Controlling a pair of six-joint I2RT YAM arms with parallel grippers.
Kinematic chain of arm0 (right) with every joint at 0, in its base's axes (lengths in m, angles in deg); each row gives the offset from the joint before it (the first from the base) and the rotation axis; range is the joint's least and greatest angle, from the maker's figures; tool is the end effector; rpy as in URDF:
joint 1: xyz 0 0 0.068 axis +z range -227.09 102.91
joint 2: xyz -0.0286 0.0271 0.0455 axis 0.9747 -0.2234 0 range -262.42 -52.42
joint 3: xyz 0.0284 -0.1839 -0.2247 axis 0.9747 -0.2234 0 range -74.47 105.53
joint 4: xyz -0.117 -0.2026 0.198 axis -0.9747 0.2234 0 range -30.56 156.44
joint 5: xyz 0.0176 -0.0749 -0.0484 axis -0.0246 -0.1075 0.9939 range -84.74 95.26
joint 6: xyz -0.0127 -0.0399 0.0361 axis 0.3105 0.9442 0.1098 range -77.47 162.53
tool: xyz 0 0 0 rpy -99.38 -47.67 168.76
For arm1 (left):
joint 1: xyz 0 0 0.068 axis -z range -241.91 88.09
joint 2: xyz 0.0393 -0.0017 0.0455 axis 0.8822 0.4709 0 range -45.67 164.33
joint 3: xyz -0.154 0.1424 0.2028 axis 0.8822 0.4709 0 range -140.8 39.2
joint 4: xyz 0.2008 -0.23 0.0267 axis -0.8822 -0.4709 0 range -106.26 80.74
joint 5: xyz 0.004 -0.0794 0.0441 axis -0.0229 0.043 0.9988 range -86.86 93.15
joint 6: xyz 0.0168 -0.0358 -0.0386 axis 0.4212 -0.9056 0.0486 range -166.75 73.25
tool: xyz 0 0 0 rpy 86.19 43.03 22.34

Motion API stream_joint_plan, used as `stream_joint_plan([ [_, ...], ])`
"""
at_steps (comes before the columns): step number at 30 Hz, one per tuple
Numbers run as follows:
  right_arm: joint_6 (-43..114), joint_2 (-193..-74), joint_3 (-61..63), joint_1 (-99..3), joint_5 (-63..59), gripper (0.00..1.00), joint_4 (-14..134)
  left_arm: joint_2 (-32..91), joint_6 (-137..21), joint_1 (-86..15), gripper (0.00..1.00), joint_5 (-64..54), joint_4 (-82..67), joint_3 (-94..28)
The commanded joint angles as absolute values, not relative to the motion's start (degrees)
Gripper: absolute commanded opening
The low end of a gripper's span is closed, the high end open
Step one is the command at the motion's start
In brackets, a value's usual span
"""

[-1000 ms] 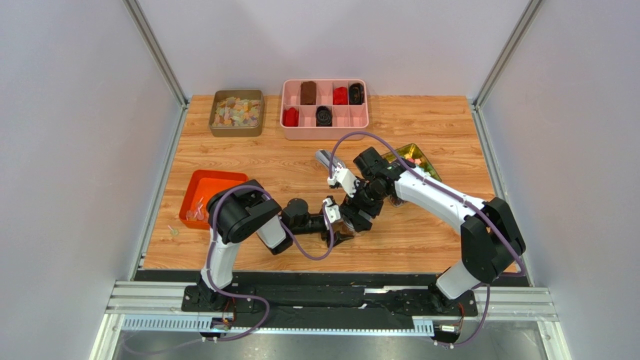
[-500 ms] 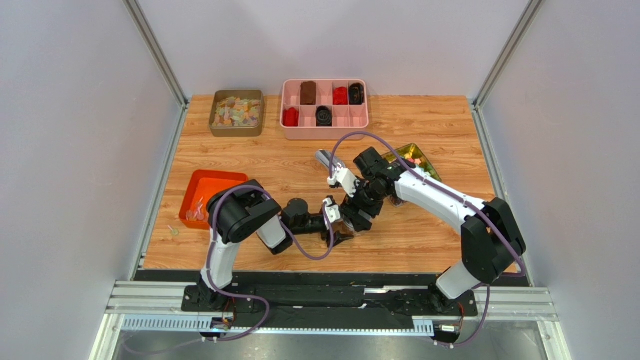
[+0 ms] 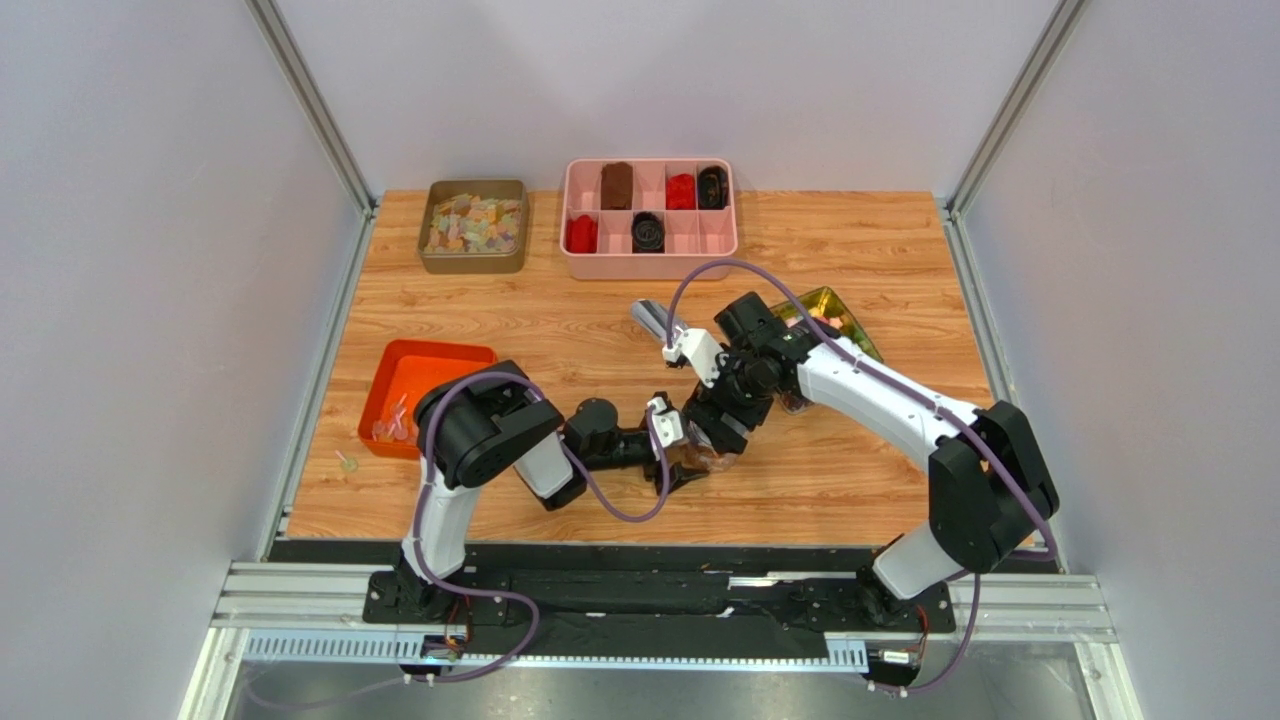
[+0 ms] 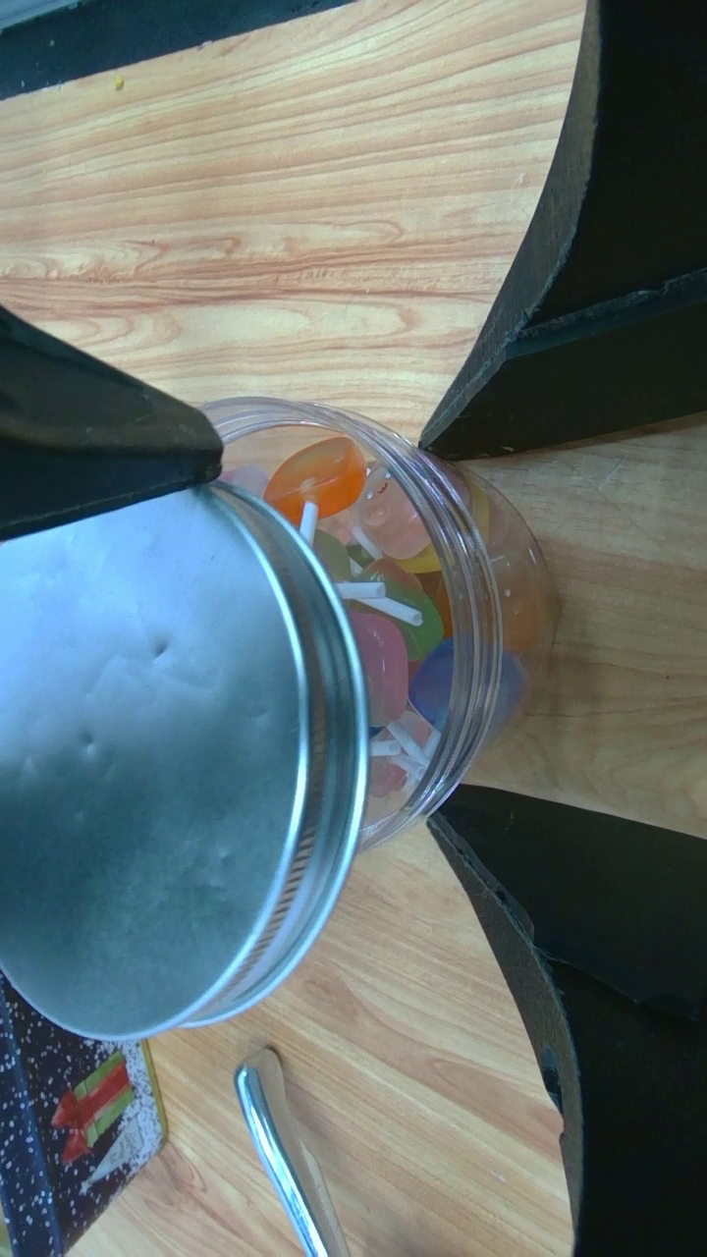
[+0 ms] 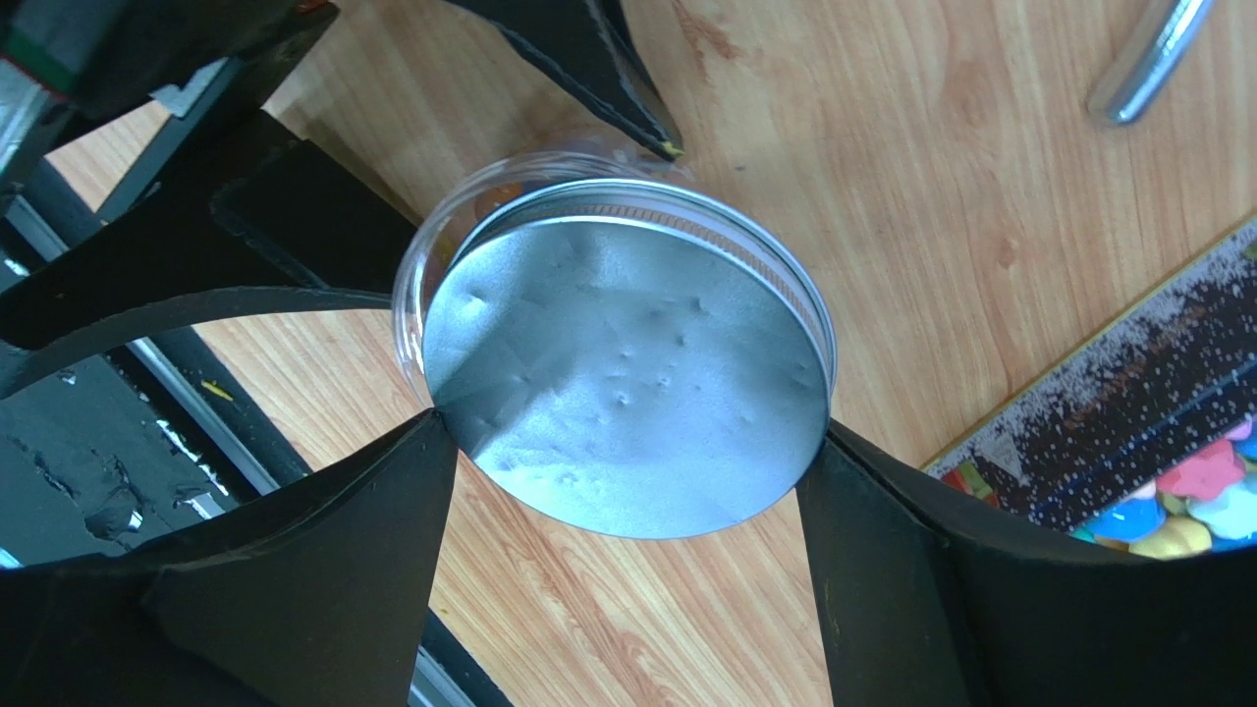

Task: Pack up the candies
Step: Close the bottle lid on the packing bottle.

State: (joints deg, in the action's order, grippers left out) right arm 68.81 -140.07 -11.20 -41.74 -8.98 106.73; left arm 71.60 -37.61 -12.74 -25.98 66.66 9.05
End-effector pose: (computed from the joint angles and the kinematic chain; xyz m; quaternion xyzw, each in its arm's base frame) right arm 0.2674 0.2011 0.2258 -0.5188 0.8312 0.1345 0.1479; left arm 0.2016 -0.2612 0.0557 0.5038 0.5754 -0.3928 0.5108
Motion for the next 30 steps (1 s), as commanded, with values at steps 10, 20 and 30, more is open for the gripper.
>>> stream_joint_plan([
  [10, 61.52, -142.07, -8.11, -42.9, -9.5, 0.54, 108.84, 72.28, -35.15, -12.42, 0.88, -20.41, 78.28, 7.91],
  [20, 59.58, -145.58, -6.71, -42.11, -11.0, 0.53, 107.7, 72.1, -34.71, -12.42, 0.88, -19.88, 78.28, 7.74],
  [30, 58.97, -145.49, -7.67, -40.97, -11.26, 0.53, 107.87, 72.1, -34.27, -12.42, 0.88, -19.27, 78.28, 7.74],
])
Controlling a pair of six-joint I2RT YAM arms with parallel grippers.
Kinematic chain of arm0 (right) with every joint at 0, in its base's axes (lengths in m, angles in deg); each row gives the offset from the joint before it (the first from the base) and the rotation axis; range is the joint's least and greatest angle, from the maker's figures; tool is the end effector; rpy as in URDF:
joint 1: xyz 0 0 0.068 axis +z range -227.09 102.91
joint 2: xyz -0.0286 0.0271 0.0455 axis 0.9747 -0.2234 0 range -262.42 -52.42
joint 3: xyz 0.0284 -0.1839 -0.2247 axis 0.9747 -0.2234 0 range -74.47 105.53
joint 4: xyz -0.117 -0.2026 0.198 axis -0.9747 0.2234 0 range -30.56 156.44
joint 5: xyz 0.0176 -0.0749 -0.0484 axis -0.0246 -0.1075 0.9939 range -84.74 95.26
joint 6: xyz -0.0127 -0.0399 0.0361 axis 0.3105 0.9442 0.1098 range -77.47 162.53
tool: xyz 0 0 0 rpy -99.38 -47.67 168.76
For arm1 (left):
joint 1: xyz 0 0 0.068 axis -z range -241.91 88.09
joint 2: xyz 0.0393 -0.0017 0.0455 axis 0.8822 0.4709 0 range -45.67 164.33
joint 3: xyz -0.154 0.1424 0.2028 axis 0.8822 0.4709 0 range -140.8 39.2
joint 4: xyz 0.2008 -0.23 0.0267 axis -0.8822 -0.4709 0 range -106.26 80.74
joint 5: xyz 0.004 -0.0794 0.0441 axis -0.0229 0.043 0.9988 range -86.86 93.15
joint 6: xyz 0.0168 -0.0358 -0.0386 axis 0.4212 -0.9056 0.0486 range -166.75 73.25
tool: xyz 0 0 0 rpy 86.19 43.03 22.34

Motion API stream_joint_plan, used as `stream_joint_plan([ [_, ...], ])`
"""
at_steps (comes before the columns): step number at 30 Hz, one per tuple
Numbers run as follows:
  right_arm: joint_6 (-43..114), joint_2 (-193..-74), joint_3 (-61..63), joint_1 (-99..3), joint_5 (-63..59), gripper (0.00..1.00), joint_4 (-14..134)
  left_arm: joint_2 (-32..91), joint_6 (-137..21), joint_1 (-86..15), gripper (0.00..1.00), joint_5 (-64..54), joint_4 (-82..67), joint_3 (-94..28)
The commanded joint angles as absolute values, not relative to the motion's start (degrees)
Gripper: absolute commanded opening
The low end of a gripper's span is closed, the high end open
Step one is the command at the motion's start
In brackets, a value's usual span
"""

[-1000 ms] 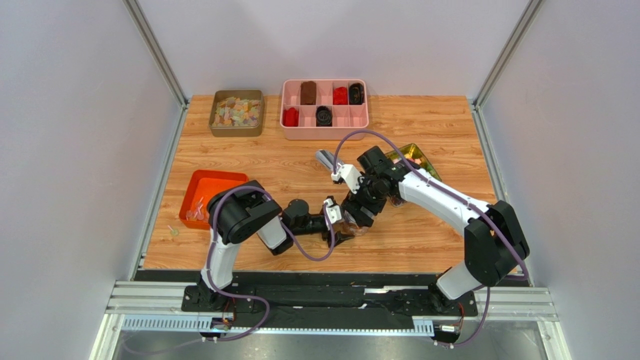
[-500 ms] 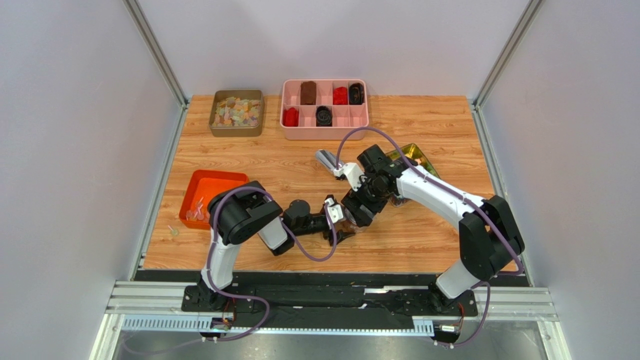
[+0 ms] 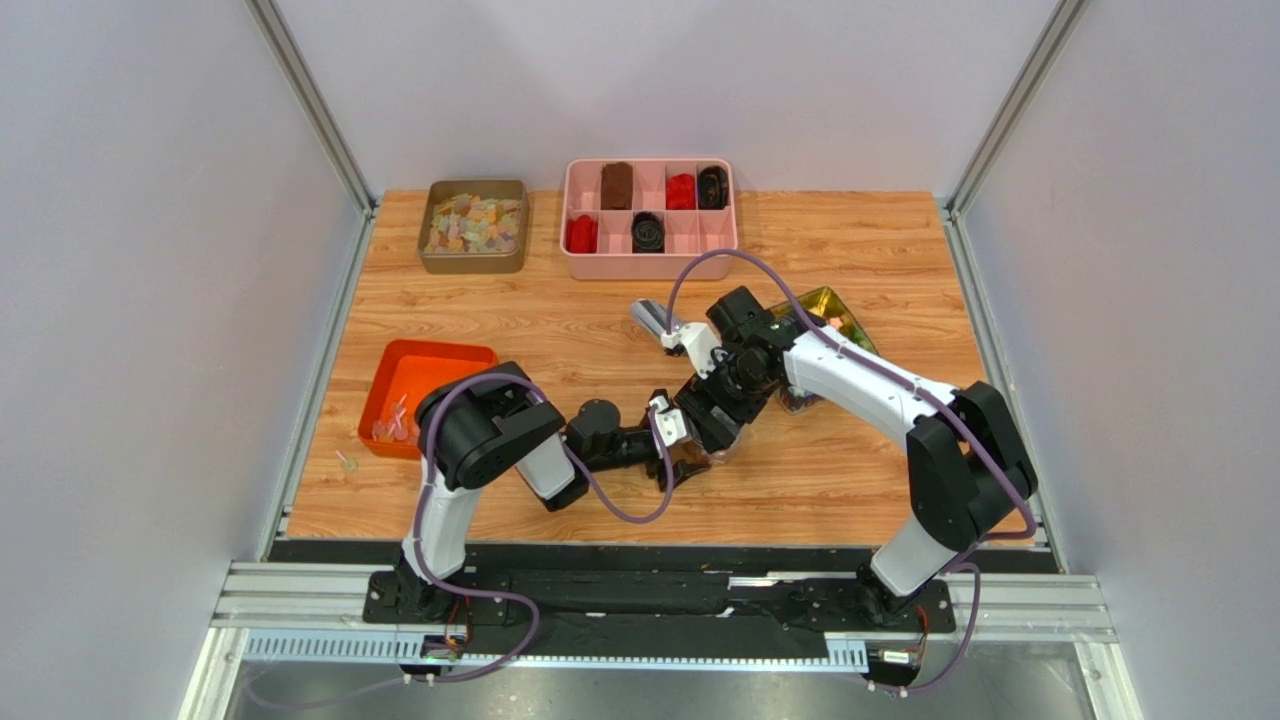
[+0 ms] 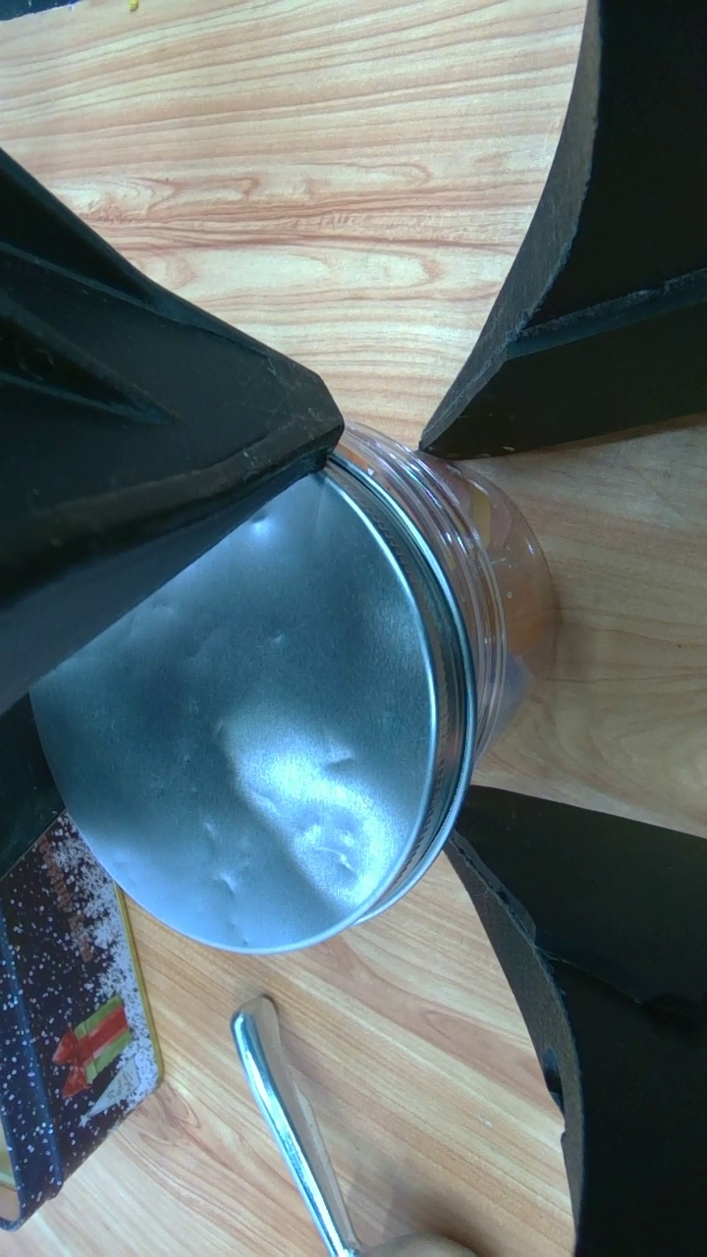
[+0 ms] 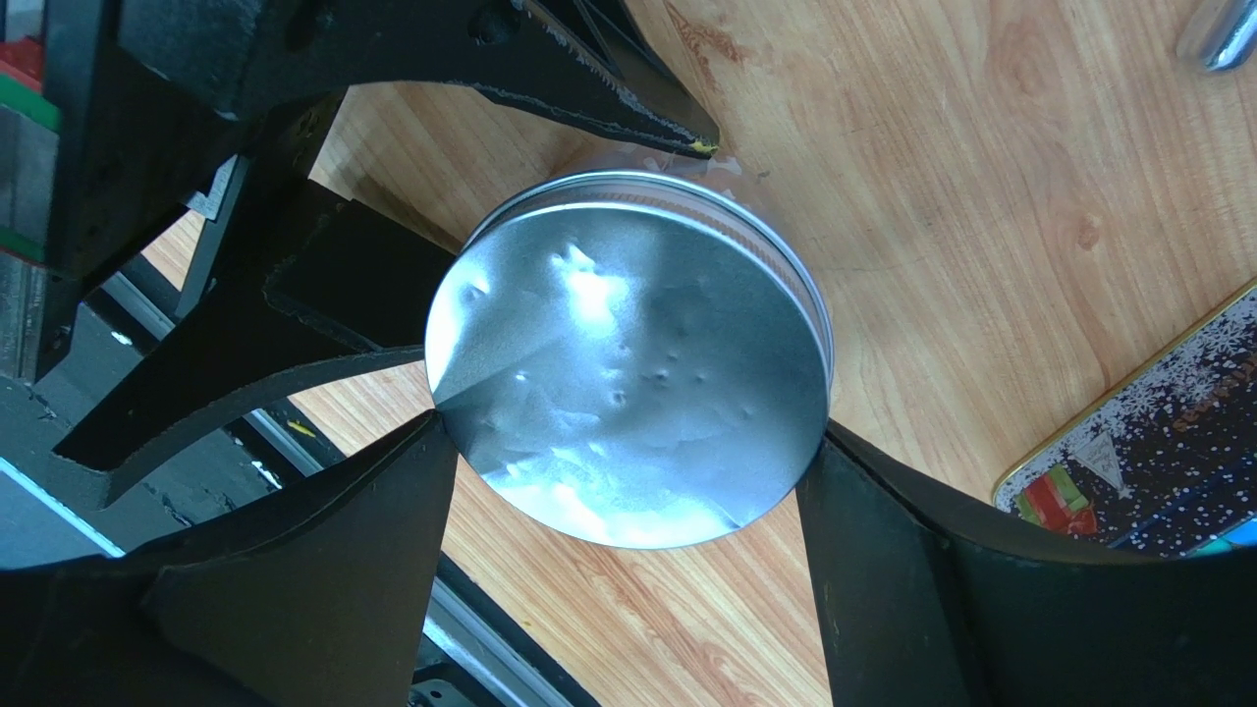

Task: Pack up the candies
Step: Close the bottle lid on the packing bottle.

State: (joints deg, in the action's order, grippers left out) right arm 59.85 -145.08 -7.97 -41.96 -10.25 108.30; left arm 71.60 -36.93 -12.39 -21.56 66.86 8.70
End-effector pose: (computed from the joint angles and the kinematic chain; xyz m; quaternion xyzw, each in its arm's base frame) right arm 0.2810 0.2101 0.2151 -0.4499 0.8735 0.1522 0.1069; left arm 0.2041 -0.2632 0.0569 0.4909 0.5857 -0.3666 0.5307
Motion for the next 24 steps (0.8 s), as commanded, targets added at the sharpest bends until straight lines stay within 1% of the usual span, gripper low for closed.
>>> stream_joint_plan([
  [1, 59.14, -145.32, -7.85, -40.88, -11.7, 0.53, 108.05, 72.1, -34.27, -12.42, 0.88, -19.18, 78.37, 7.82],
  [14, 60.9, -143.12, -9.16, -40.88, -14.07, 0.53, 110.77, 72.28, -34.01, -12.42, 0.88, -17.16, 78.37, 7.56],
  [20, 60.29, -142.94, -10.66, -40.8, -12.49, 0.53, 108.49, 72.37, -34.01, -12.42, 0.88, -17.42, 78.37, 7.47],
  [24, 60.46, -143.3, -11.36, -38.52, -10.3, 0.54, 107.79, 72.37, -34.1, -12.42, 0.89, -16.9, 78.28, 7.39],
])
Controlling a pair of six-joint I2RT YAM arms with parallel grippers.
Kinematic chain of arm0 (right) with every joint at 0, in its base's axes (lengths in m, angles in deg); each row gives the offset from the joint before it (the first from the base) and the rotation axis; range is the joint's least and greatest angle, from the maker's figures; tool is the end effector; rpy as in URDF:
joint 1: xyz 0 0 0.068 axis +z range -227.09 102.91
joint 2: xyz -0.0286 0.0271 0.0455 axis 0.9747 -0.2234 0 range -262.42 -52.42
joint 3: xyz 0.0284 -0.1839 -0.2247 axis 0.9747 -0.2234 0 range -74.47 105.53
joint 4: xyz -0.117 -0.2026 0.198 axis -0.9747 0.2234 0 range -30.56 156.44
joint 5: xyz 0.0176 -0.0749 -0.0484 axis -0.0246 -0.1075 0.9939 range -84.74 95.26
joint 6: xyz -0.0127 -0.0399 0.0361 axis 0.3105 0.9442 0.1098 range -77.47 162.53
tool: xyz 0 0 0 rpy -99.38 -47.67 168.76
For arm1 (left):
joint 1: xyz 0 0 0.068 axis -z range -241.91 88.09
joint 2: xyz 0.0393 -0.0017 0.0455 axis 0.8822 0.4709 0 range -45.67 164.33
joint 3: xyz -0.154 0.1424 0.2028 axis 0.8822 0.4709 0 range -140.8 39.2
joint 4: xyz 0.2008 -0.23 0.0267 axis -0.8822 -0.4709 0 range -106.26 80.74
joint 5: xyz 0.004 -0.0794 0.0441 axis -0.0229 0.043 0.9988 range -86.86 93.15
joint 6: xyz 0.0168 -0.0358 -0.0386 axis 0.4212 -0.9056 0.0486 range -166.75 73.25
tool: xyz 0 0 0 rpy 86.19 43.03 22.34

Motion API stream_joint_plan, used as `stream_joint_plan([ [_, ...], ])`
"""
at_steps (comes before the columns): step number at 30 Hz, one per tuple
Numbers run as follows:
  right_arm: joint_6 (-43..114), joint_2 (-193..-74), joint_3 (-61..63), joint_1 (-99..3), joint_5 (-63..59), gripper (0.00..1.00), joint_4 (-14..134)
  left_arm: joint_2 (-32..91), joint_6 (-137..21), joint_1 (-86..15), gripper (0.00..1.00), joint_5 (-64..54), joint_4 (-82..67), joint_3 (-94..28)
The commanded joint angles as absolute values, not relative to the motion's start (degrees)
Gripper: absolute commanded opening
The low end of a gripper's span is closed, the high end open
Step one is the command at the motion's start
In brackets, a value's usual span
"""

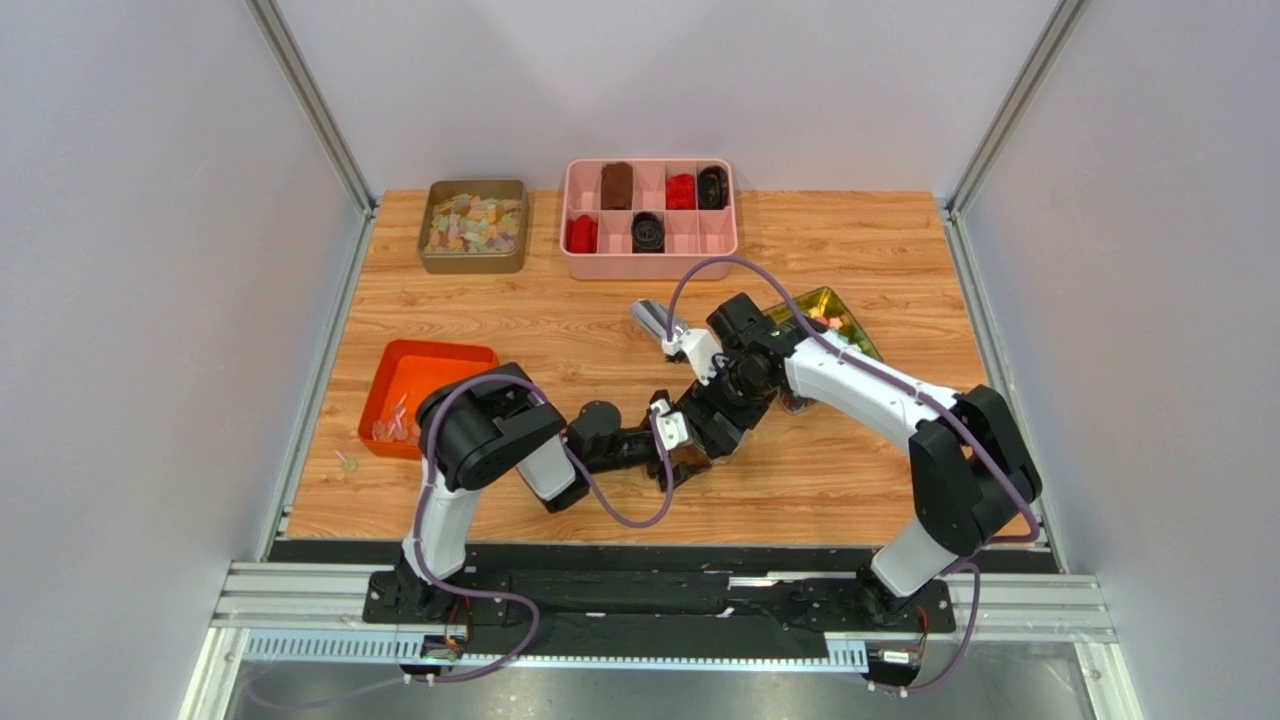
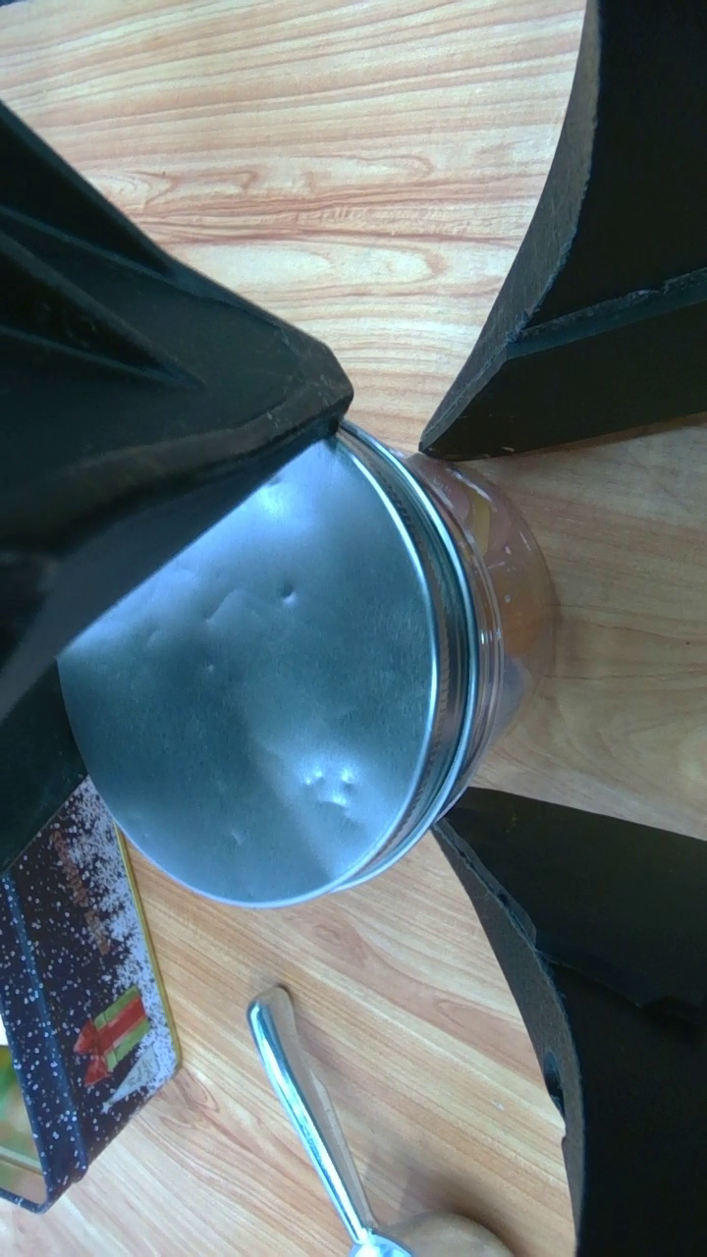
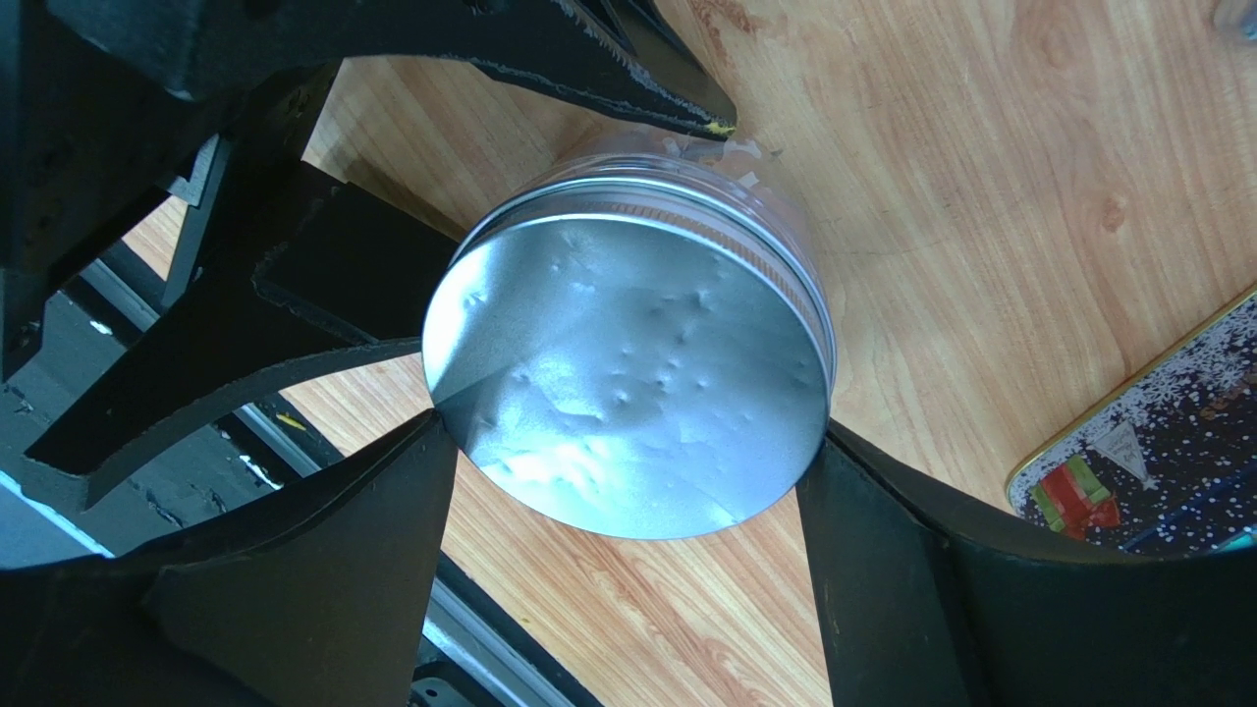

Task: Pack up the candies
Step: Close the bottle lid on the packing bottle.

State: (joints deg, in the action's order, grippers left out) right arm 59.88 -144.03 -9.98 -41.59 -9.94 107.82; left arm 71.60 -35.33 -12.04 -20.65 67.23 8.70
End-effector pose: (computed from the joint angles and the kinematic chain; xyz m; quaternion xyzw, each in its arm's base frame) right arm 0.2738 0.2075 0.2101 -0.4526 0.8731 0.1493 0.1028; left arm 0.2031 -0.2644 0.0575 0.4966 0.5789 -0.3559 0.5401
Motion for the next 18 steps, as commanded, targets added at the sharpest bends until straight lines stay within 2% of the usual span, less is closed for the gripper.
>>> stream_joint_plan([
  [1, 60.37, -143.12, -11.8, -38.25, -9.86, 0.54, 107.52, 72.37, -34.1, -12.42, 0.89, -16.81, 78.37, 7.39],
  [11, 62.22, -140.31, -11.1, -38.77, -9.41, 0.82, 108.57, 72.37, -34.54, -12.42, 0.89, -17.42, 78.37, 7.39],
  [18, 62.4, -141.71, -10.22, -39.21, -11.79, 0.9, 109.19, 72.37, -34.54, -12.42, 0.89, -17.42, 78.28, 7.39],
])
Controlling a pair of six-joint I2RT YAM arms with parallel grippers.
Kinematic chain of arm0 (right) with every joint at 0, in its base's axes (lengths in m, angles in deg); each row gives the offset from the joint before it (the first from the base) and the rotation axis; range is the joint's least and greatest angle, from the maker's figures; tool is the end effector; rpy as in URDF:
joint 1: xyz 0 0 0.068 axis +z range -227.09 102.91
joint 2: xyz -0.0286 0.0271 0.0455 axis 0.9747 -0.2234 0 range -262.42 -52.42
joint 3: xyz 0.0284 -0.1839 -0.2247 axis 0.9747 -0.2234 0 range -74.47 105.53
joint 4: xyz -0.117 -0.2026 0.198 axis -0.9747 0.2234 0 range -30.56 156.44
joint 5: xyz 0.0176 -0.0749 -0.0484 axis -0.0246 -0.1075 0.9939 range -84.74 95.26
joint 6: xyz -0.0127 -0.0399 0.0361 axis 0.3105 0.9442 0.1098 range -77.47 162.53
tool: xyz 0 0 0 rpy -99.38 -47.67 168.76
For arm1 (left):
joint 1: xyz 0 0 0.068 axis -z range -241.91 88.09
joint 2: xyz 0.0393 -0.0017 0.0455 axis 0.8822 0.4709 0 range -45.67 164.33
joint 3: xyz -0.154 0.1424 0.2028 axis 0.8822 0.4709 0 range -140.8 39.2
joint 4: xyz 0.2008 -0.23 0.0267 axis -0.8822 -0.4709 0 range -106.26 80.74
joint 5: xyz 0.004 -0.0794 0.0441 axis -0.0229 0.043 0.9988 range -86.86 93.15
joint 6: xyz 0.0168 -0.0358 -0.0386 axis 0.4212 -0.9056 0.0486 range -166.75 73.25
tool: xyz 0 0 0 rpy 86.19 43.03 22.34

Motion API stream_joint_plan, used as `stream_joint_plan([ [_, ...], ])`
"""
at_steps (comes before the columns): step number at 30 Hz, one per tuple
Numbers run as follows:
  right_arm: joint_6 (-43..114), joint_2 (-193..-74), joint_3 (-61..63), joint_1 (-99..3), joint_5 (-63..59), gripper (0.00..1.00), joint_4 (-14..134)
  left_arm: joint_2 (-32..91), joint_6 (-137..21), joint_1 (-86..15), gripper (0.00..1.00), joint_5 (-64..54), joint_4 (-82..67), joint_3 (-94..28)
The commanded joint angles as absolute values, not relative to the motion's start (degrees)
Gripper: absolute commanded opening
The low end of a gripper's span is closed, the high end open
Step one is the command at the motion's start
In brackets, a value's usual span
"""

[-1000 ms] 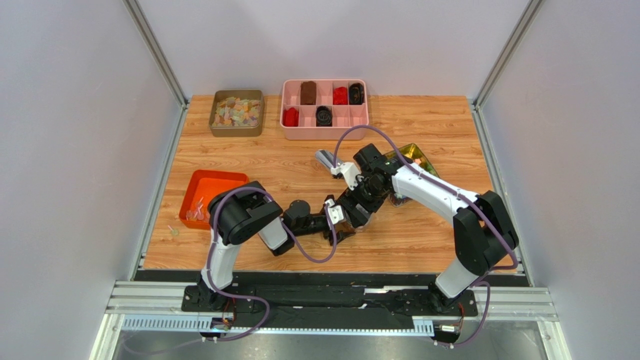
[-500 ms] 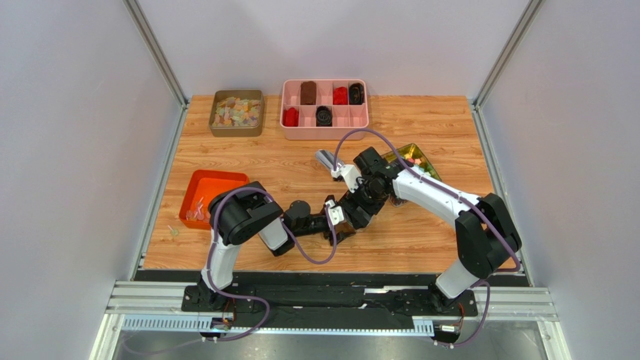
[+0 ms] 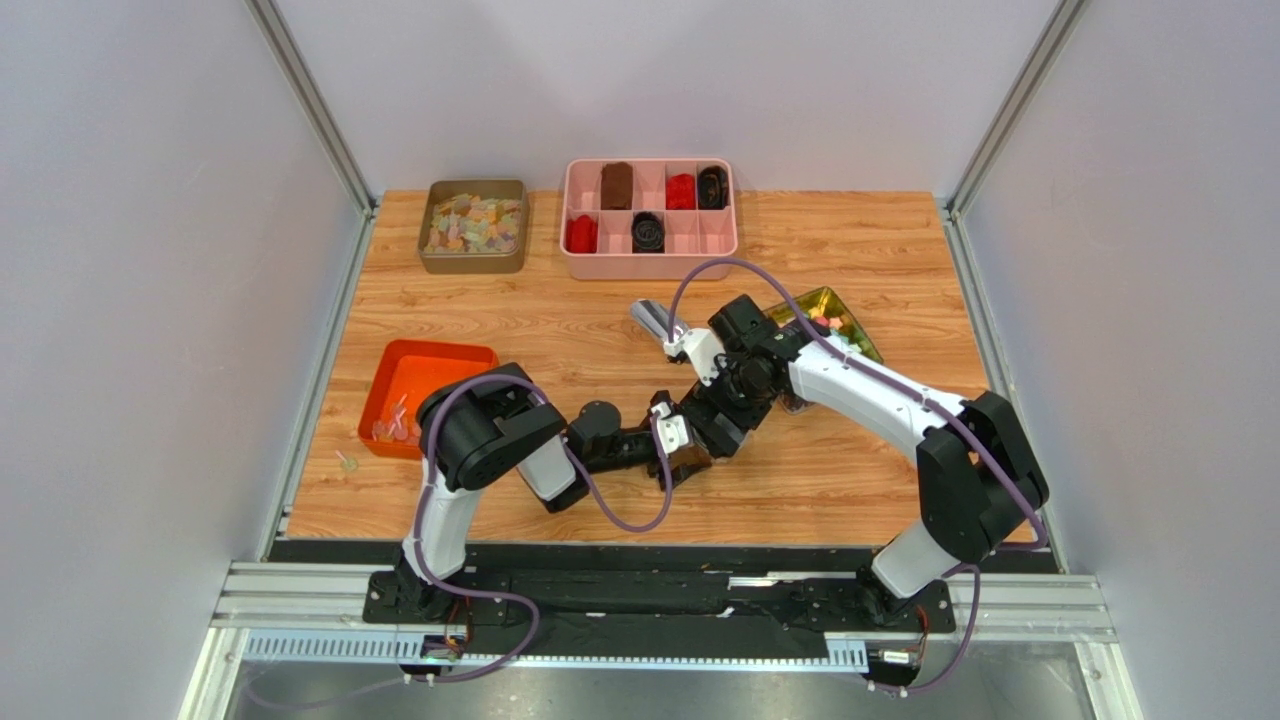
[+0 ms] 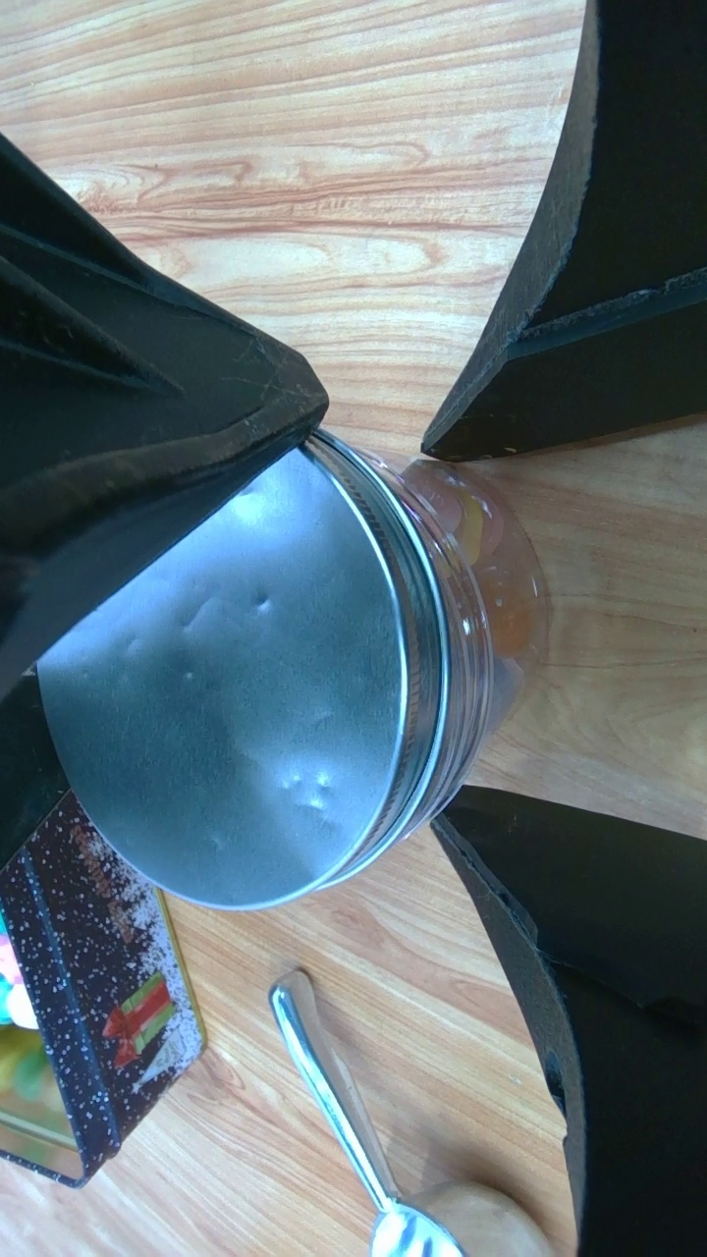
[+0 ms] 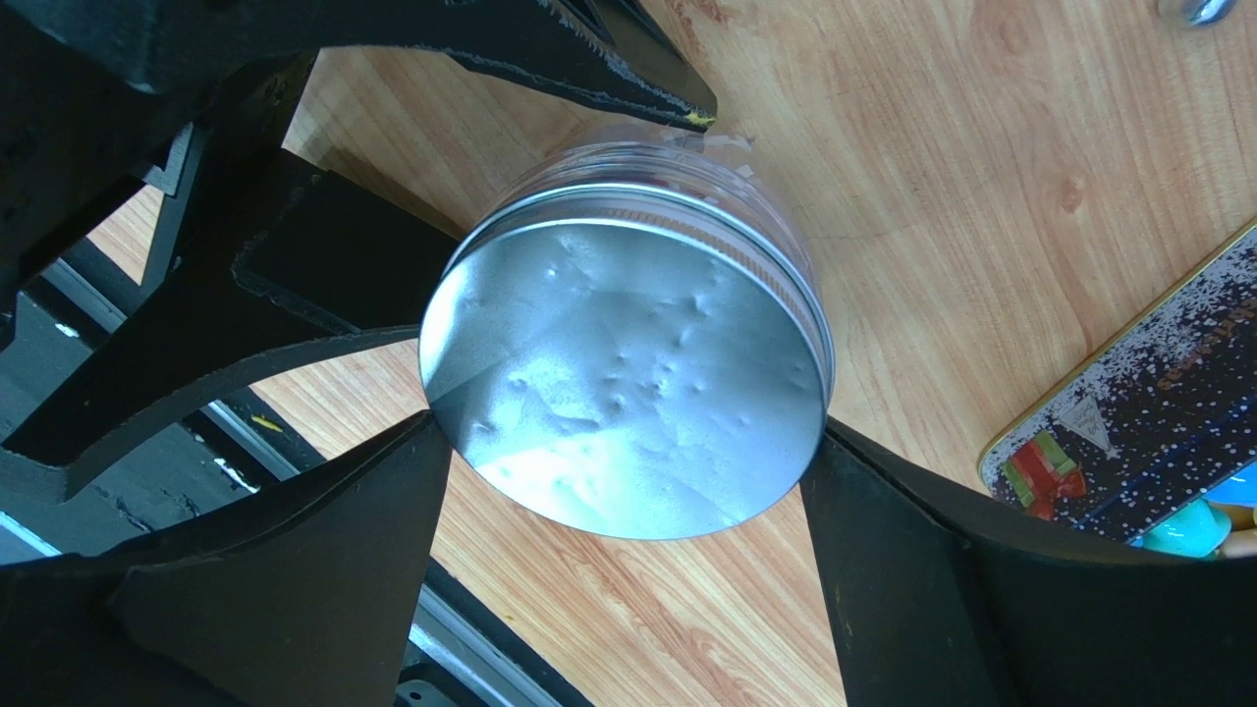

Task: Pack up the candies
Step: Close the bottle lid on the packing bottle.

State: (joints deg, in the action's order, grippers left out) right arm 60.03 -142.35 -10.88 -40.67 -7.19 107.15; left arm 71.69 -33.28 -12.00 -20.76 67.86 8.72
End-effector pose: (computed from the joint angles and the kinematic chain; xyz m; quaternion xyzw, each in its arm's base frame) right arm 0.2679 0.2078 0.2145 -0.4598 0.8707 0.1286 0.1184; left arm 0.2029 -0.2645 0.0582 0.5066 0.5664 -0.3475 0.5493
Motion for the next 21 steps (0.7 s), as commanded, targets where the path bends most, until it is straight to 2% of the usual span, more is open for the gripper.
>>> stream_joint_plan([
  [1, 62.31, -142.5, -10.31, -39.3, -12.05, 0.91, 108.84, 72.37, -34.54, -12.42, 0.89, -17.42, 78.28, 7.39],
  [12, 61.34, -144.53, -8.46, -39.12, -12.67, 0.93, 107.78, 72.37, -34.8, -12.42, 0.89, -17.86, 78.37, 7.39],
  [21, 62.57, -142.59, -7.06, -40.44, -14.77, 1.0, 110.07, 72.45, -34.8, -12.42, 0.89, -18.04, 78.28, 7.39],
])
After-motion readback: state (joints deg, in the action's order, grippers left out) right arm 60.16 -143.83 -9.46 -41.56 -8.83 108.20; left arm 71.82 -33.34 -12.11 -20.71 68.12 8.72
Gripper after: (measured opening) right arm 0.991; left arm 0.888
